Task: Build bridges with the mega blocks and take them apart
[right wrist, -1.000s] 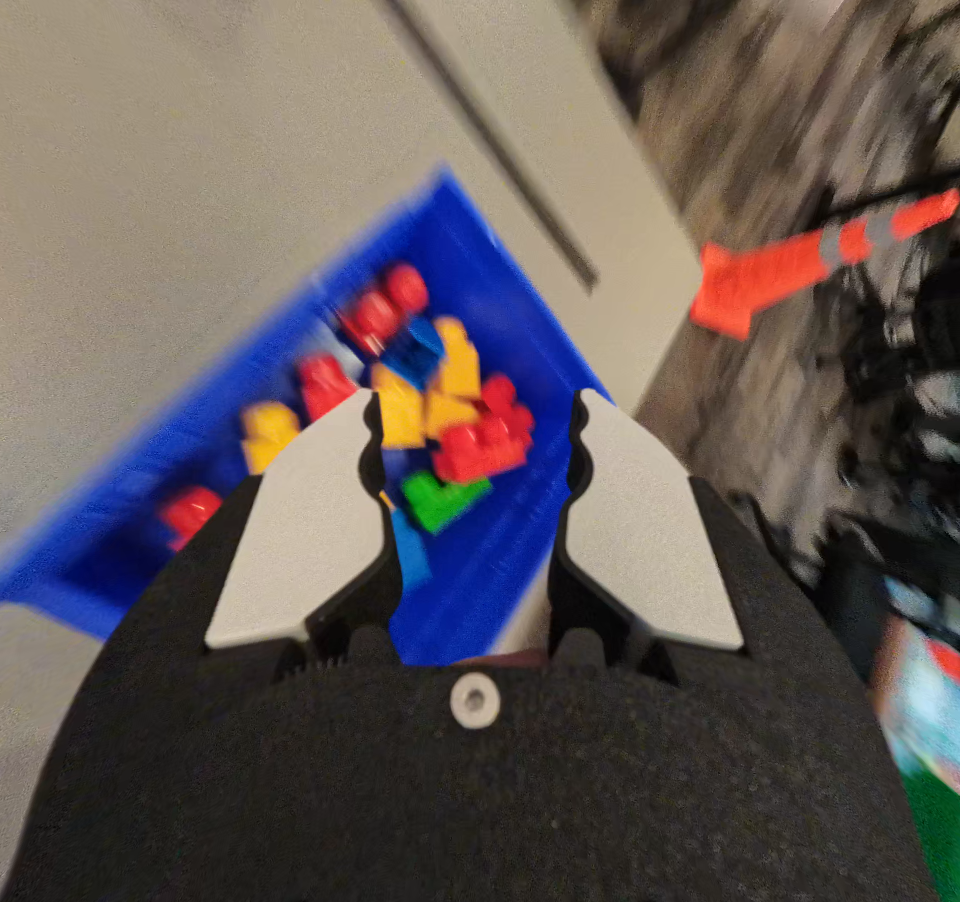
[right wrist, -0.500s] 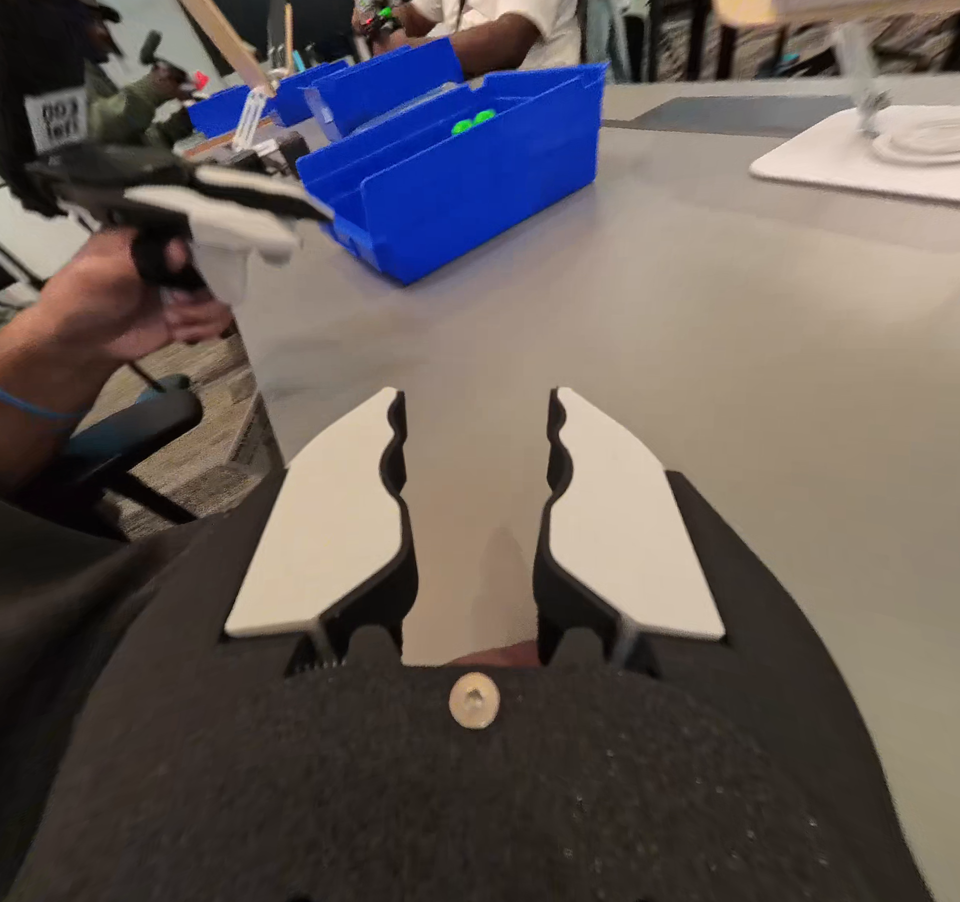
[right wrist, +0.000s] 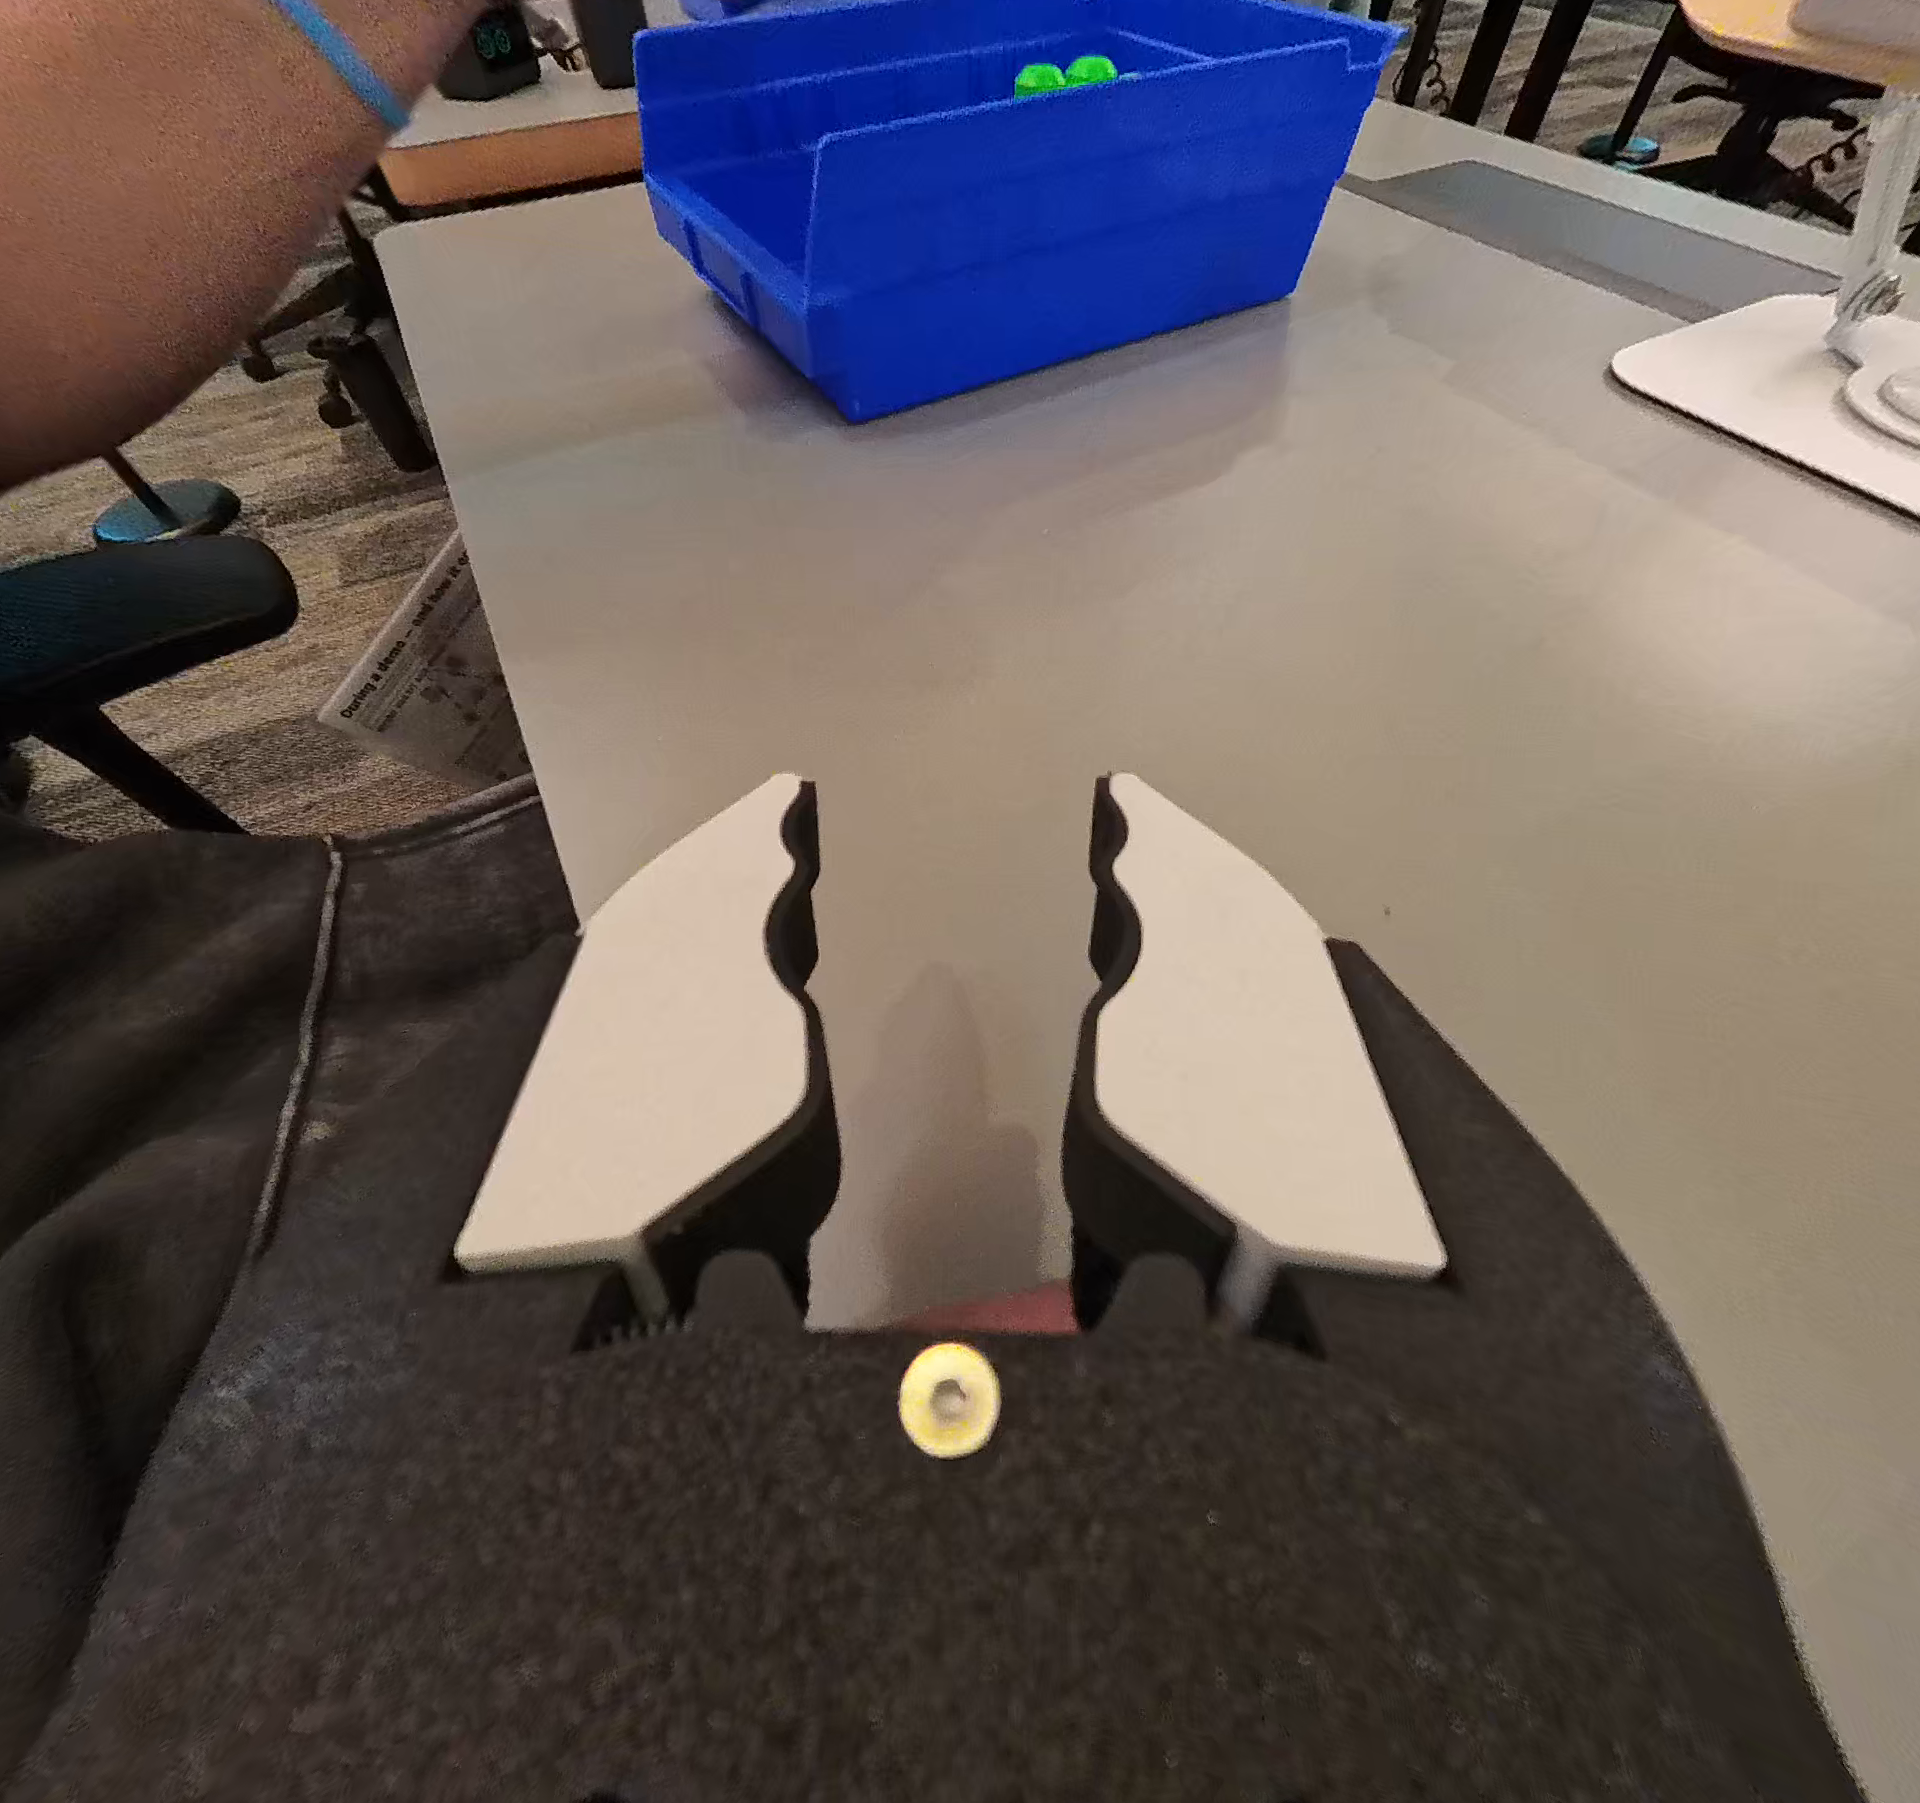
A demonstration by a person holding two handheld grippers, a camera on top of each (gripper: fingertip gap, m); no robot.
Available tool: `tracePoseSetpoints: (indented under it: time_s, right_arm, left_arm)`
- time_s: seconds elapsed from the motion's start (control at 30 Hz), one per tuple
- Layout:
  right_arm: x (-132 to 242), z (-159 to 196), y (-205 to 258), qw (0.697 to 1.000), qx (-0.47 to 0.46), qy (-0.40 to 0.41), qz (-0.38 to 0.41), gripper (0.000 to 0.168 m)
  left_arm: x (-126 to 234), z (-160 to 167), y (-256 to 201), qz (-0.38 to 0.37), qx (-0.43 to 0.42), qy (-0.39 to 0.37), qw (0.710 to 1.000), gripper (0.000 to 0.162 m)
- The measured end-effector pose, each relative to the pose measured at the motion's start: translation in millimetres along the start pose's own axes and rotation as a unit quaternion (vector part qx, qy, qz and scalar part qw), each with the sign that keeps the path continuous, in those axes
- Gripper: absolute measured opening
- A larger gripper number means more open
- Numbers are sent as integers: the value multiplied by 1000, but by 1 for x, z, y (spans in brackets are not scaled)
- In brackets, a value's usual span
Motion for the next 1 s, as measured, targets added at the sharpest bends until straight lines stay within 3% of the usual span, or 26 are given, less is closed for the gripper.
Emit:
tracePoseSetpoints:
  time_s: [0.23,0.67,0.8,1.0]
  right_arm:
    - [4,-2,2,1000,15,1,-7,49]
    - [6,2,-3,1000,0,11,-8,49]
    - [5,4,-3,1000,6,19,-6,49]
    - [7,4,-9,1000,-4,16,4,47]
  left_arm:
    - [-73,13,26,-35,-8,127,991,46]
    - [-119,52,40,1,35,226,973,37]
    - [-112,45,41,1,13,204,979,36]
    - [-49,-17,22,75,22,71,994,36]
Point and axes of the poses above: each gripper's, where its closed fingertips meet, x back along the fingers, z out of its underside, y = z × x across the jaws, the point moved 6 cm from there along x, back along the fingers, and after that the axes turned 14 degrees about -y, right-handed, at the moved point
